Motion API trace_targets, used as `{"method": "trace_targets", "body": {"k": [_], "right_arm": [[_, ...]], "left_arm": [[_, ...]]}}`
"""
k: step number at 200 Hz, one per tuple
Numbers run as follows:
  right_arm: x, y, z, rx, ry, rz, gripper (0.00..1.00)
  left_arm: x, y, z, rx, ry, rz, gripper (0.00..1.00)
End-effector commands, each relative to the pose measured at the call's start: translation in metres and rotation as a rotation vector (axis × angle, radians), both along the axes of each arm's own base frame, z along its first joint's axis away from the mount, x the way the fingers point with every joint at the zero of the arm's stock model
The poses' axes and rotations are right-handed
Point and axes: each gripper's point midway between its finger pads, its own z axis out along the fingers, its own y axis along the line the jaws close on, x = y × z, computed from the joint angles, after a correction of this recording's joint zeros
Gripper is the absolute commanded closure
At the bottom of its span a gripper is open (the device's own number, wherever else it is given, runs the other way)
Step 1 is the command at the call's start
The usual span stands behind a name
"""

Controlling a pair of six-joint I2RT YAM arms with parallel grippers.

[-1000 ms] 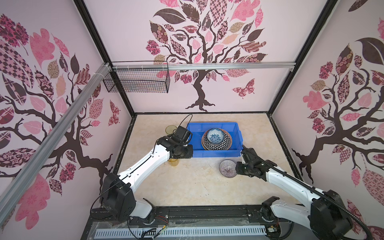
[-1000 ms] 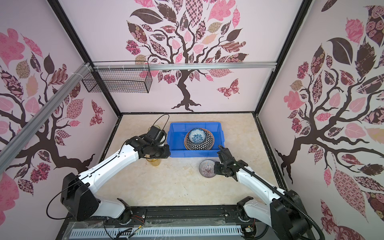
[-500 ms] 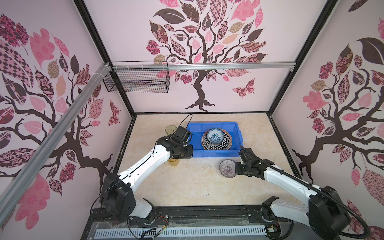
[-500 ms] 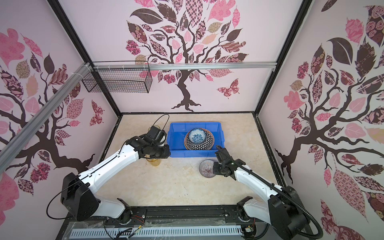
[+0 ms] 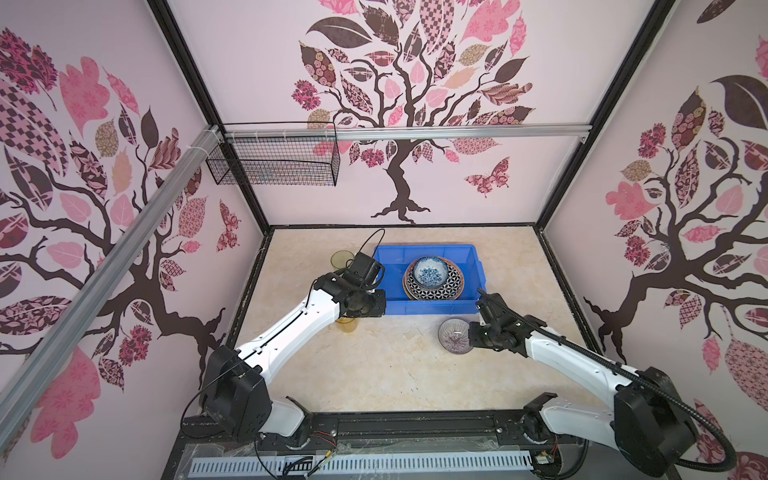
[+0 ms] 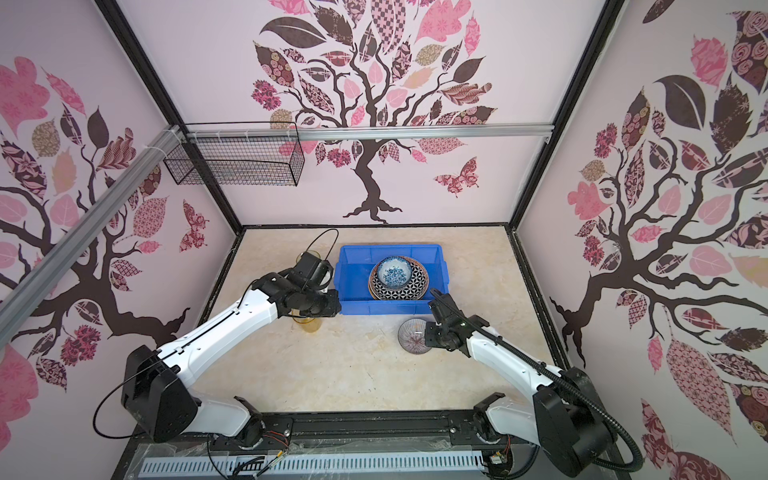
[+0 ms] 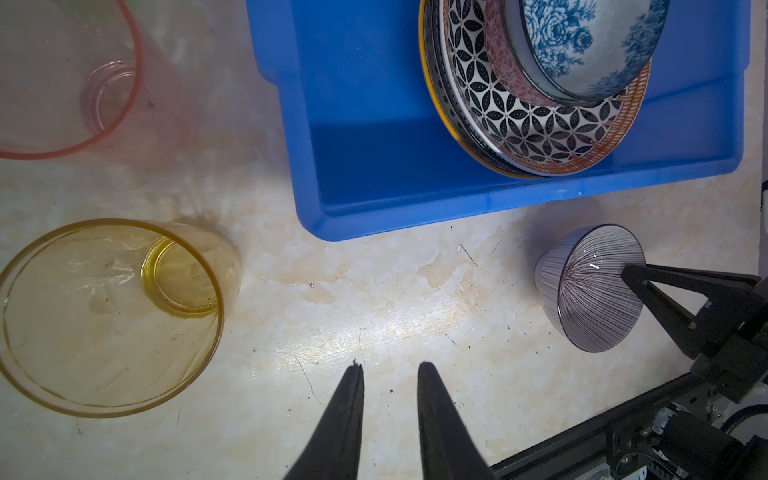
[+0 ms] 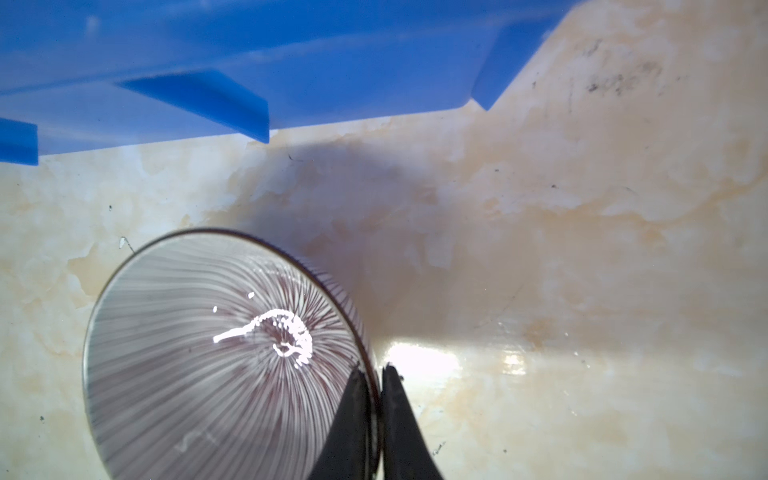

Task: Place the mixed dishes into the plastic bin
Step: 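Close the right gripper on the purple-striped bowl's rim, then lift the purple-striped bowl and carry it over the bin with the right gripper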

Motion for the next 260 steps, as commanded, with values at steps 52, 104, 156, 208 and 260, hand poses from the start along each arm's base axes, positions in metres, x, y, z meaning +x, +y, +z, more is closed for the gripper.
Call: {"method": "trace_targets", "body": {"k": [52,104,156,208,260], "right_arm": [[0.004,0.002,0.011,-0.021,0.003,0.016,1.00],[0.007,0.008,0.025,0.009,-0.032,0.037,1.00],[0.008,0.006,0.045,0.036,-0.083,0.016,1.00],[0.014,0.008,0.075,0.052,-0.121,0.014,1.00],[0.025,0.016,0.104,0.087,-0.162,0.011,1.00]], "left_arm": [[-0.003,0.004,0.003,0.000,-0.022,0.007,0.73],[-0.004,0.005,0.008,-0.003,-0.033,0.007,0.73],[-0.008,0.012,0.012,0.003,-0.047,0.020,0.73],[-0.009,0.019,0.022,0.005,-0.085,0.032,0.73],[-0.007,0.026,0.024,-0.024,-0.090,0.060,0.73]]}}
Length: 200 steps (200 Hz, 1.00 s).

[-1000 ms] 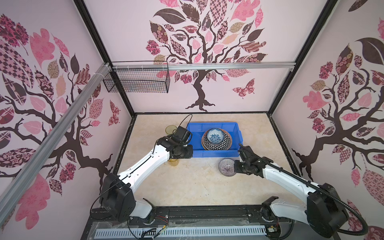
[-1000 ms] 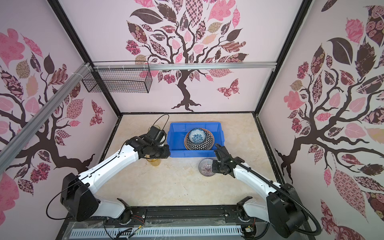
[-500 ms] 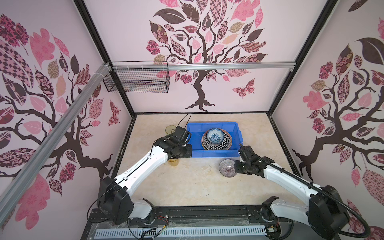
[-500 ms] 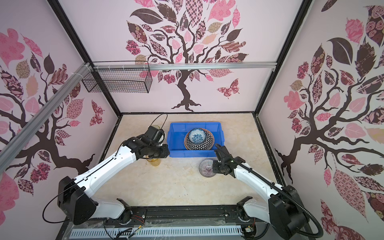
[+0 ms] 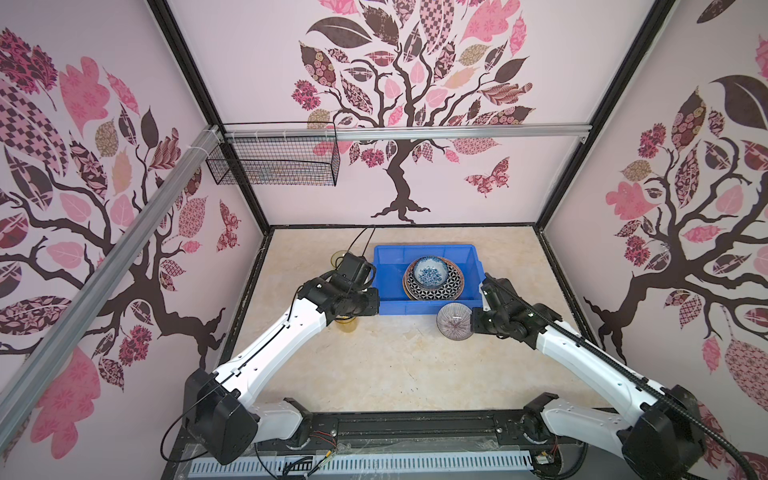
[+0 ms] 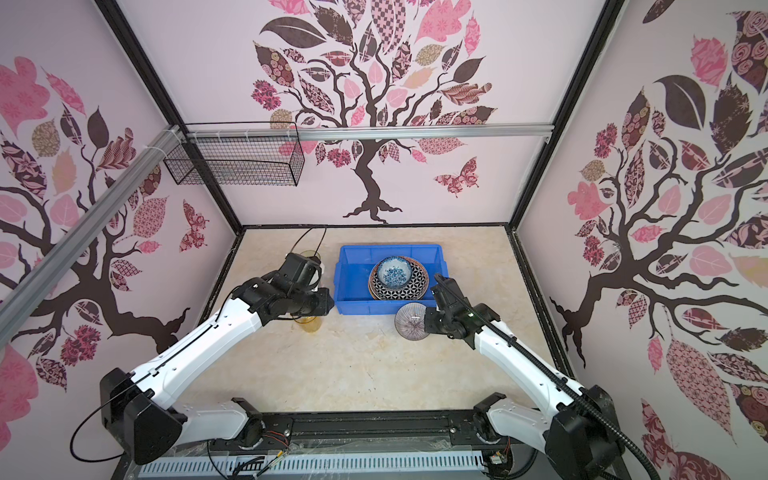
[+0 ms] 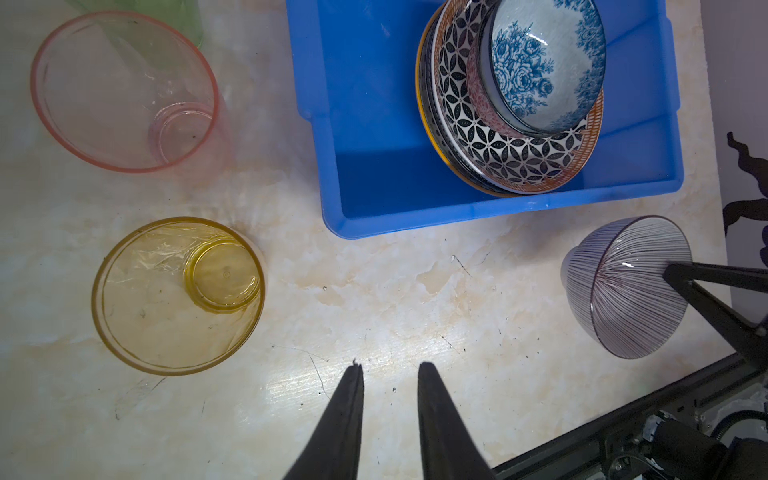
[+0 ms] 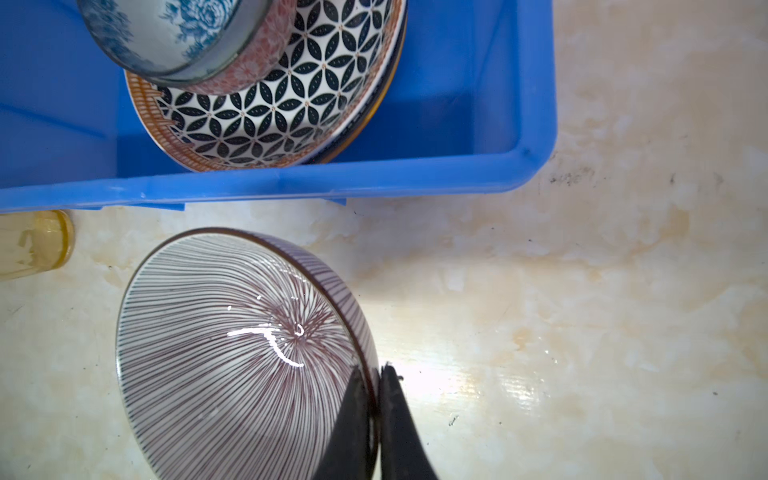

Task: Place the mixed dishes into the plastic bin
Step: 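Lift the purple-striped bowl and carry it over the bin with the right gripper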

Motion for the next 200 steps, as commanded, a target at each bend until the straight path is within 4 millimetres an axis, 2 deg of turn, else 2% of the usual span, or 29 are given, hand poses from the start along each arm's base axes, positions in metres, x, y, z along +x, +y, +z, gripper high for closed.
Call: {"method": "trace_targets", "body": {"k": [1,40,113,158,200], "right_arm": [[0.008,0.007,0.030,0.045,-0.060,-0.006,1.00],[0.021,0.015,0.055,0.085,-0.114,-0.005,1.00],[0.052,0.025,0.085,0.111,-0.214,-0.024,1.00],[0.078,0.038,0.095,0.111,-0.248,-0.010,1.00],[0.102,0.050,0.096,0.119,-0.265,-0.011,1.00]], "left_arm": [[-0.003,0.008,-0.006,-0.005,0.008,0.022,0.73],[0.000,0.016,-0.013,-0.026,0.032,0.040,0.73],[0.001,0.021,-0.015,-0.024,0.035,0.041,0.73],[0.004,0.024,-0.011,-0.013,0.025,0.035,0.73],[0.002,0.028,-0.015,-0.014,0.029,0.043,0.73]]}}
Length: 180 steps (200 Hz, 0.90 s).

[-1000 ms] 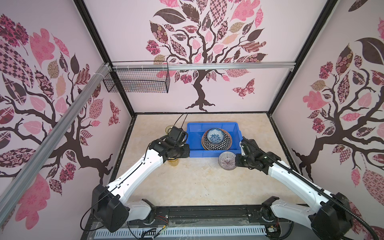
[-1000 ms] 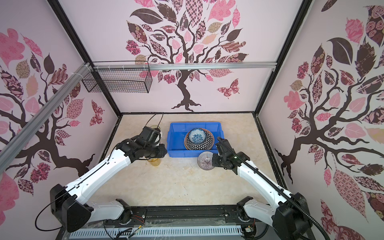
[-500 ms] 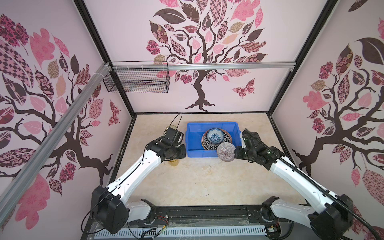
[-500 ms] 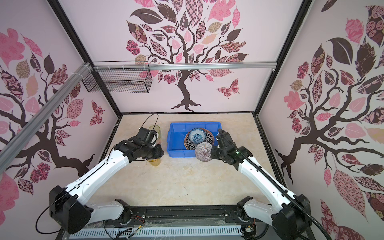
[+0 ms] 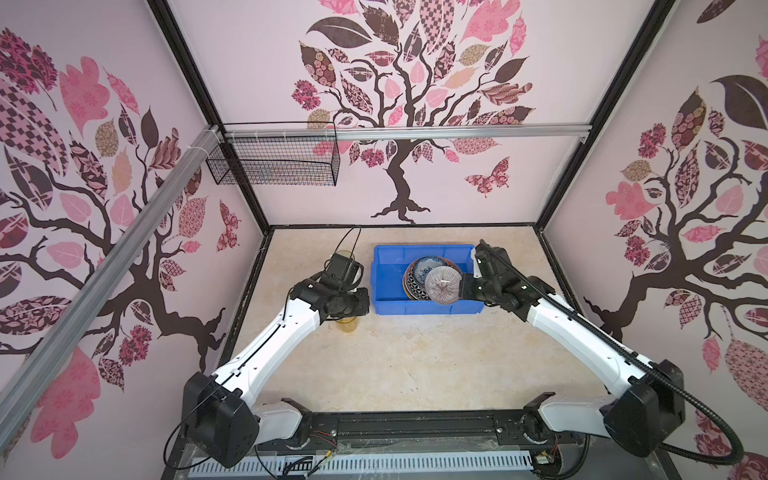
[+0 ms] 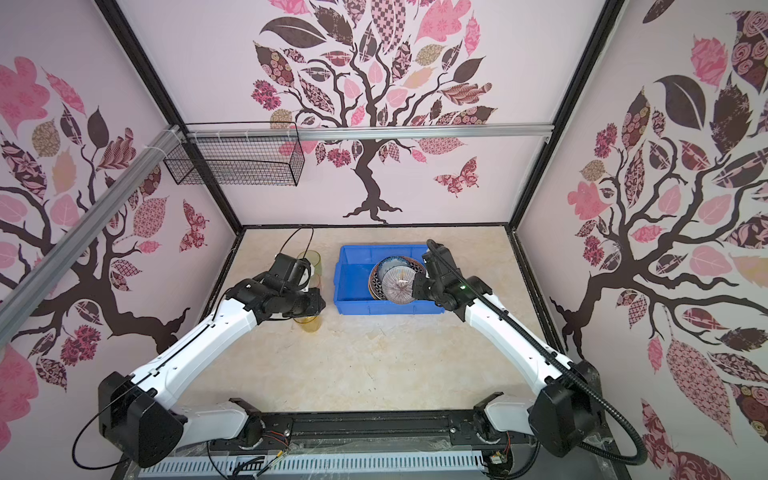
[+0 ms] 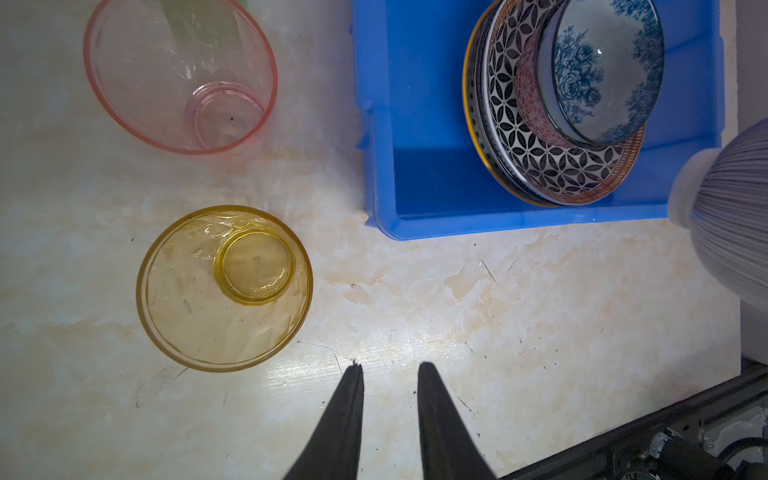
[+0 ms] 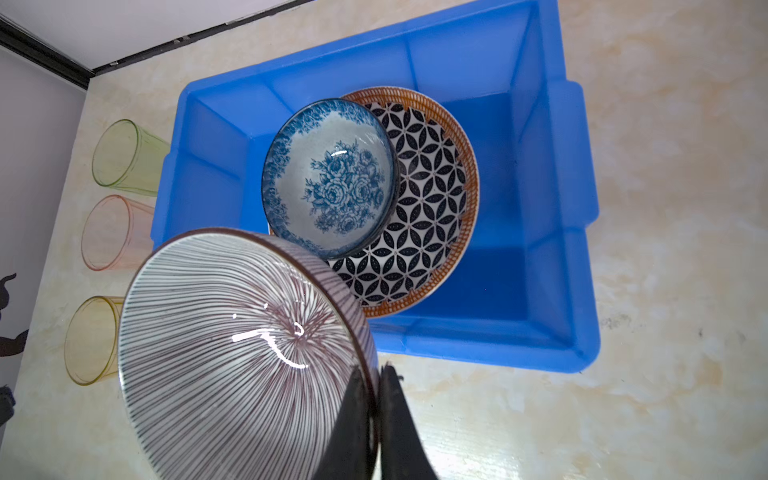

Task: Place the mixed dishes into the plastic bin
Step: 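Lift the purple-striped bowl and carry it over the bin with the right gripper, then lower the purple-striped bowl onto the blue floral bowl with the right gripper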

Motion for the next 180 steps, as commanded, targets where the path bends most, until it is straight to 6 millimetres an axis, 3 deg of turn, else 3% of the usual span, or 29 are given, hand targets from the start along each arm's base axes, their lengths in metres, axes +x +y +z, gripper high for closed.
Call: {"method": "trace_targets", "body": {"k": [1,44,108,180], "right_arm": [[0.026,0.014,0.024,0.034,-0.086,0.005,1.00],[0.052,0.027,0.018,0.054,-0.083,0.015,1.00],[0.088,0.031,-0.002,0.060,-0.054,0.006,1.00],[0.102,0.023,-0.020,0.040,-0.029,-0.012,1.00]], "left_arm": [[-0.004,0.003,0.001,-0.004,-0.012,-0.011,0.73],[-0.003,0.004,0.001,-0.007,-0.015,-0.012,0.73],[0.007,-0.002,0.000,0.000,-0.015,-0.028,0.73],[0.012,-0.004,-0.004,0.002,-0.004,-0.031,0.73]]}}
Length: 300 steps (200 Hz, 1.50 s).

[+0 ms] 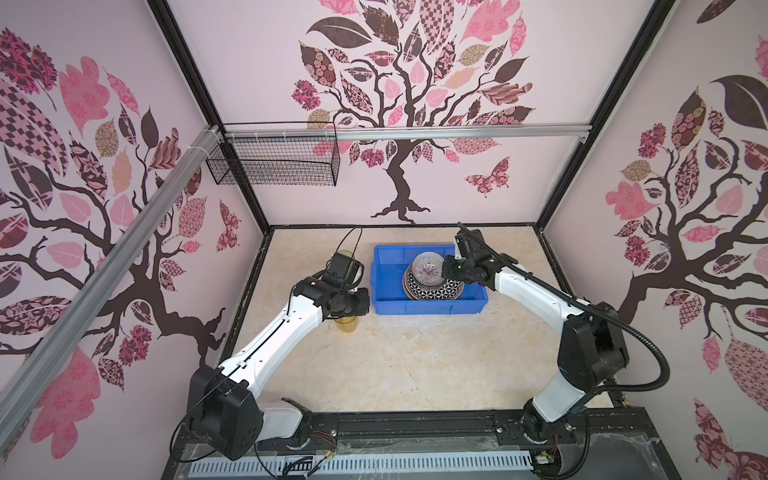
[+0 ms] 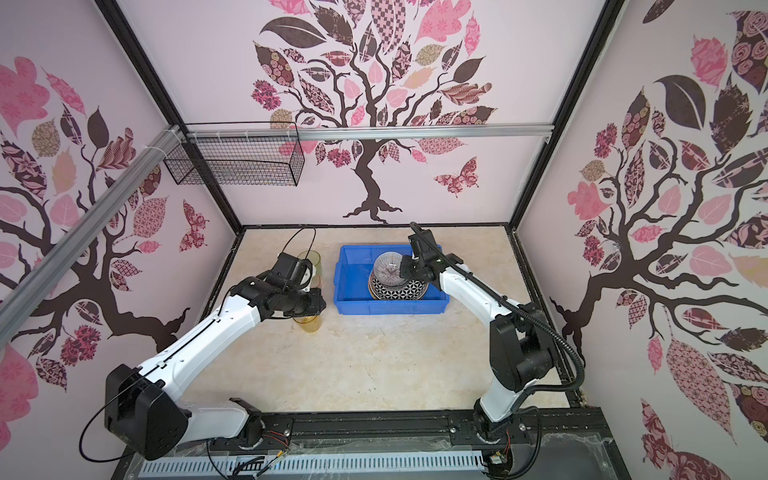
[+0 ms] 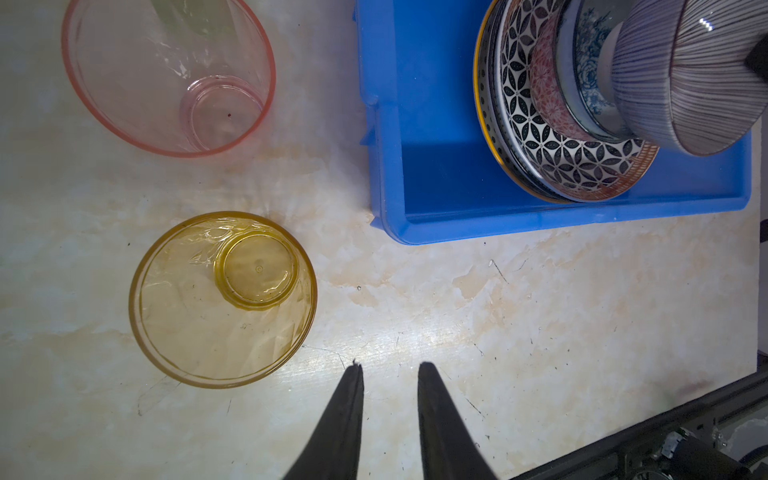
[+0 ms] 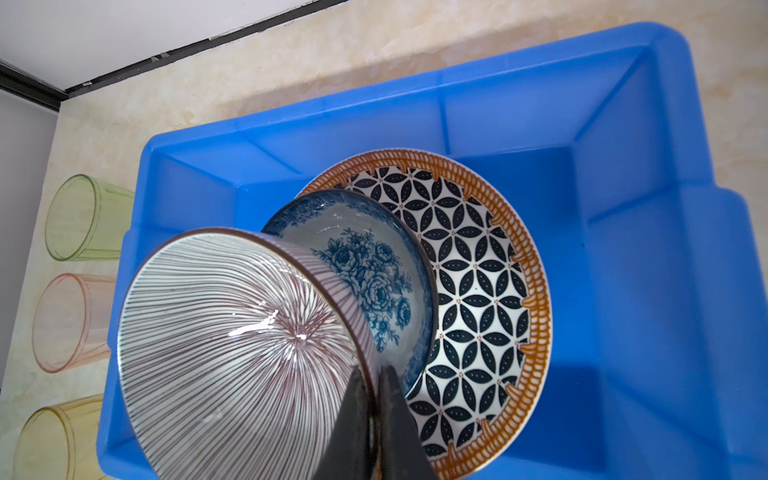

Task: Place the mixed dishes into the plastic bin
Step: 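Lower the purple-striped bowl onto the blue floral bowl with the right gripper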

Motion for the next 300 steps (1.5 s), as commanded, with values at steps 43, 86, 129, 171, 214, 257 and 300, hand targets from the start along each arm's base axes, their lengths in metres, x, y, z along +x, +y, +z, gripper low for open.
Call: {"method": "trace_targets", "body": {"k": [43,86,129,171,214,257,300], "right_arm": [[0.021,-0.006,0.011,0.022,-0.054,-0.012,1.00],[0.023,-0.007,0.004,0.009,-0.046,-0.013,1.00],[0.028,-0.007,-0.001,0.003,-0.040,-0.017,1.00],[0.031,-0.006,-0.007,-0.003,-0.029,-0.019,1.00],[0.032,-0.006,-0.013,-0.008,-0.013,-0.018,1.00],[0.032,-0.005,-0.018,-0.013,0.006,-0.014,1.00],[0.031,-0.005,-0.023,-0.022,0.017,-0.013,1.00]], "left_arm": [[0.009,-0.005,0.005,-0.020,-0.020,-0.010,0.73],[0.010,-0.006,0.004,-0.023,-0.015,-0.009,0.73],[0.010,-0.007,0.004,-0.023,-0.012,-0.010,0.73],[0.009,-0.006,0.003,-0.020,-0.008,-0.009,0.73],[0.009,-0.006,0.001,-0.016,-0.003,-0.010,0.73],[0.010,-0.007,-0.002,-0.016,0.009,-0.010,0.73],[0.011,-0.009,-0.002,-0.018,0.013,-0.010,0.73]]}}
